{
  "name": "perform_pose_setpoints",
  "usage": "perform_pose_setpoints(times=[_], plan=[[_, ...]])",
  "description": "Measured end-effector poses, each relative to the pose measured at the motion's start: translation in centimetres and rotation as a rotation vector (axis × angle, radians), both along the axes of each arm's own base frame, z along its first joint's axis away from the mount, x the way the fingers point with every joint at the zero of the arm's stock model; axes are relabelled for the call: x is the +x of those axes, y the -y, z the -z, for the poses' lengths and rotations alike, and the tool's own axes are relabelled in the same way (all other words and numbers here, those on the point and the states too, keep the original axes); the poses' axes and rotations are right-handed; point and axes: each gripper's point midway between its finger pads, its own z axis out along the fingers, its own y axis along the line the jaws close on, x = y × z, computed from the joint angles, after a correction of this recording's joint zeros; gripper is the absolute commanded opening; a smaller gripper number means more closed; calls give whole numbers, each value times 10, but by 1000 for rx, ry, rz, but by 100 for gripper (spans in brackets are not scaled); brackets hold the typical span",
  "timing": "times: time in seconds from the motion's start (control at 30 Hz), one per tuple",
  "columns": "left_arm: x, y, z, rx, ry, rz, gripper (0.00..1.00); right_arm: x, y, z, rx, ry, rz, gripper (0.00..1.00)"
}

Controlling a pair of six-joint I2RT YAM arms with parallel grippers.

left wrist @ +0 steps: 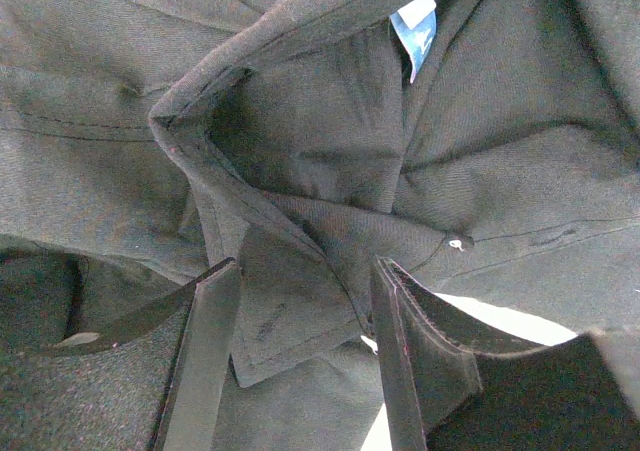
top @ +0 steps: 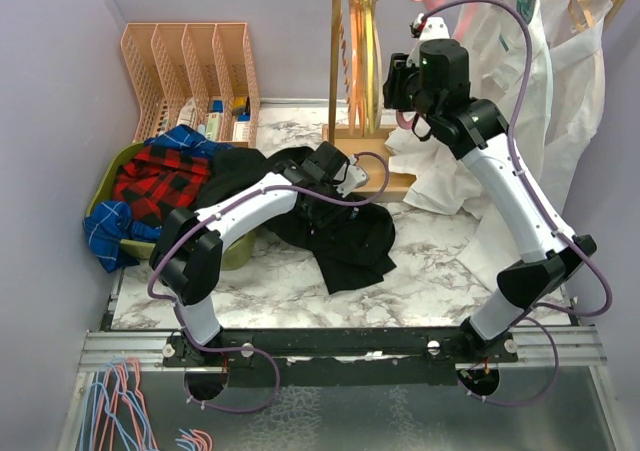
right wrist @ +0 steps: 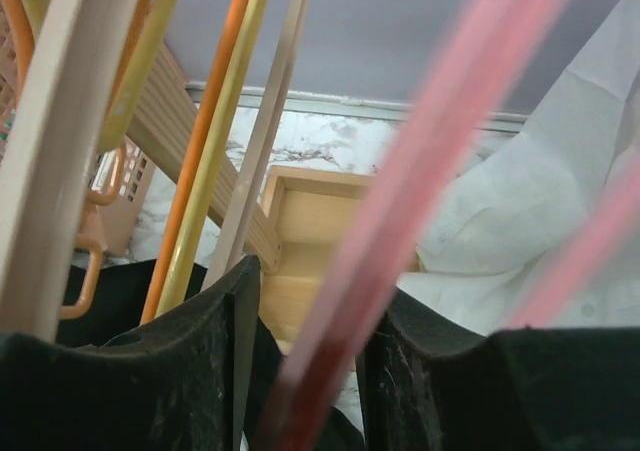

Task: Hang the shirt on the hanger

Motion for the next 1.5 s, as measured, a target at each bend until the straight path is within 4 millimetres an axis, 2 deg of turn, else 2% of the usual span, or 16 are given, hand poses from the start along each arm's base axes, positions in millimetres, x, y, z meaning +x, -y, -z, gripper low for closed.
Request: perform_pose_setpoints(times=[0.07, 0.13, 0.17, 0.27, 0.63, 0.97, 1.2, 1.33, 1.5], plan=[[-1, 1, 0, -5, -4, 3, 56, -4, 3, 0, -1, 2, 5, 1], [-1, 2, 0, -9, -6, 4, 51, -8, 11, -3, 0, 10, 34, 1], [-1, 2, 0, -10, -7, 2, 49, -9, 11, -12, 19, 36, 24, 1], [3, 1, -1, -4, 12, -16, 45, -15, 18, -22, 16, 59, 31, 1], [14, -7, -3, 30, 66, -60, 40, -18, 20, -21, -7, 52, 26, 1], [14, -6, -5, 26, 69, -59, 45, -27, 20, -30, 21, 64, 5, 1], [7, 0, -27, -46, 81, -28, 54, -52, 27, -57, 106, 109, -5, 1], [-3, 8, -38, -109, 65, 14, 58, -69, 27, -51, 166, 95, -22, 1], [-21, 8, -42, -155, 37, 69, 60, -77, 18, -48, 259, 95, -59, 1]])
